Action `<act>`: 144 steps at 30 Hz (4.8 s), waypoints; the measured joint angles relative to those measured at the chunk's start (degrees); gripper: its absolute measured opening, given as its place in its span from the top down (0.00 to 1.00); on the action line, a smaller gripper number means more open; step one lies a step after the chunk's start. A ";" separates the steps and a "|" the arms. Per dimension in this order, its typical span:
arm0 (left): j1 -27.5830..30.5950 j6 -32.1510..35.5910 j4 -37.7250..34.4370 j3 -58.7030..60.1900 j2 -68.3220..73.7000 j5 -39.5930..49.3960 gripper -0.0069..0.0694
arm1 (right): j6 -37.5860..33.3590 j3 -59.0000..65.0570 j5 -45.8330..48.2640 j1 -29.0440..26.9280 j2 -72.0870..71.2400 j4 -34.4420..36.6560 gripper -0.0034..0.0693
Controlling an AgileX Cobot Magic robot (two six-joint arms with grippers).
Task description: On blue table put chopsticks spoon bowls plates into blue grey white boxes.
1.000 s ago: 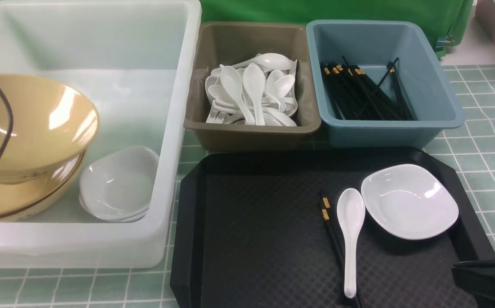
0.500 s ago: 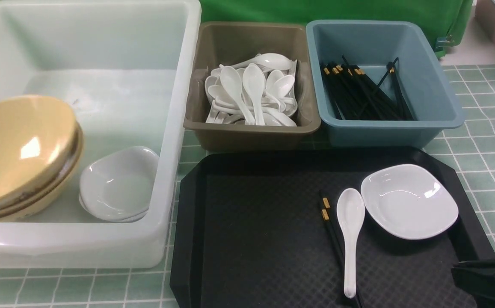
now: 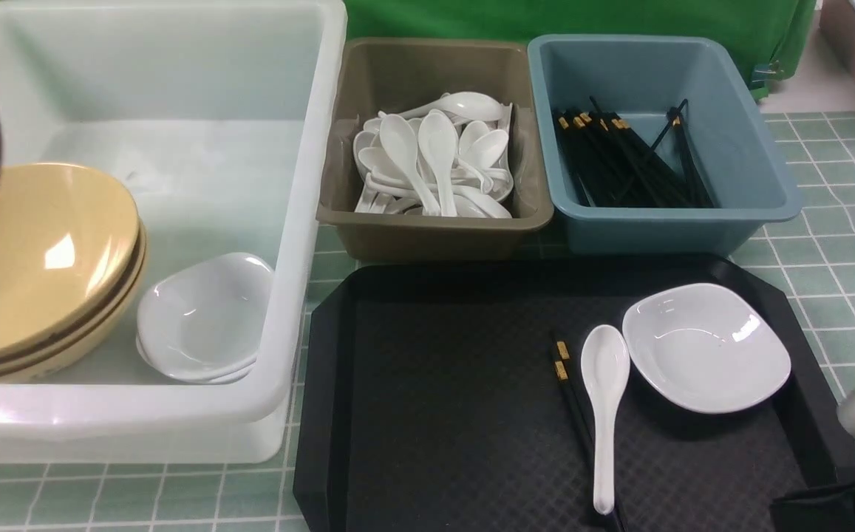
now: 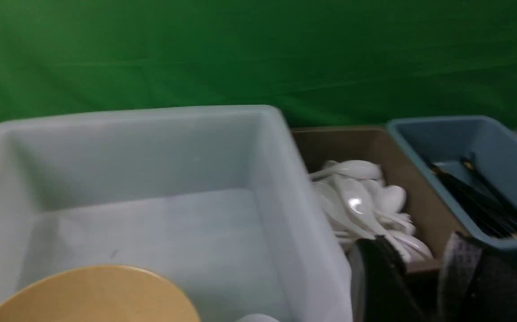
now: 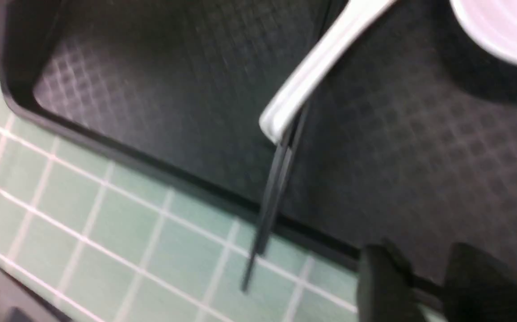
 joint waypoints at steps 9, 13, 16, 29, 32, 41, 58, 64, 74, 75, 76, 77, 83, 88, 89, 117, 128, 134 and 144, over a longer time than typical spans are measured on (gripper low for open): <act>-3.91 12.38 3.74 14.27 -11.89 0.54 0.91 | -6.22 -7.66 -4.90 0.51 17.59 14.44 0.34; -3.91 13.35 6.29 19.78 -14.80 -4.22 0.91 | -9.96 -9.19 -12.40 2.90 24.06 18.43 0.33; -3.91 13.54 6.75 24.04 -16.73 -9.68 0.91 | -10.93 -10.00 -19.34 4.23 29.40 19.25 0.33; -3.91 13.65 1.65 39.17 -20.20 -37.64 0.91 | -13.26 -19.23 -22.75 6.99 44.43 20.89 0.49; -3.91 13.65 0.34 39.82 -20.24 -39.55 0.91 | -15.49 -19.55 -22.16 7.18 44.57 20.89 0.66; -3.91 13.65 -0.57 40.00 -20.31 -40.55 0.91 | -21.45 -22.63 -19.71 7.26 44.57 20.63 0.85; -3.91 13.65 -3.43 41.53 -20.31 -42.26 0.91 | -34.64 -64.59 -28.85 7.48 60.15 20.63 0.78; -3.91 13.65 -3.57 41.93 -20.31 -42.37 0.91 | -33.08 -76.07 -21.11 7.48 66.69 13.79 0.42; -3.91 7.91 -3.79 41.93 -21.93 -42.51 0.91 | 4.37 -77.20 16.66 7.84 57.44 -22.70 0.30; -3.91 7.08 -3.79 41.93 -23.19 -42.51 0.91 | 8.44 -74.55 23.93 7.84 55.98 -24.67 0.31; -3.91 6.74 -3.79 41.93 -24.10 -42.45 0.91 | 10.40 -70.28 25.43 8.04 55.13 -24.89 0.31; -3.91 6.74 -3.79 41.93 -24.52 -42.44 0.91 | 11.13 -67.27 25.26 8.34 54.56 -24.68 0.32; -3.91 6.56 -3.79 41.93 -26.19 -41.36 0.91 | 12.63 -47.68 21.13 14.74 52.50 -22.42 0.32; -3.91 6.54 -3.79 42.31 -26.19 -40.90 0.91 | 14.27 -41.00 16.31 20.95 49.65 -21.53 0.32; -3.91 6.54 -3.79 42.46 -26.19 -41.01 0.91 | 14.63 -41.00 16.11 21.14 49.52 -21.53 0.32; -3.91 6.49 -3.79 43.61 -26.19 -42.10 0.91 | 19.29 -40.70 7.94 21.74 53.37 -21.68 0.73; -3.91 6.36 -3.79 43.61 -26.19 -42.48 0.91 | 18.87 -40.64 7.05 21.74 49.96 -21.68 0.73; -3.91 6.36 -3.79 43.61 -26.19 -42.48 0.91 | 18.49 -40.64 6.71 21.76 45.84 -21.68 0.73; -3.91 6.36 -3.79 43.61 -26.19 -42.53 0.91 | 14.00 -41.50 -4.71 20.80 29.42 -22.19 0.73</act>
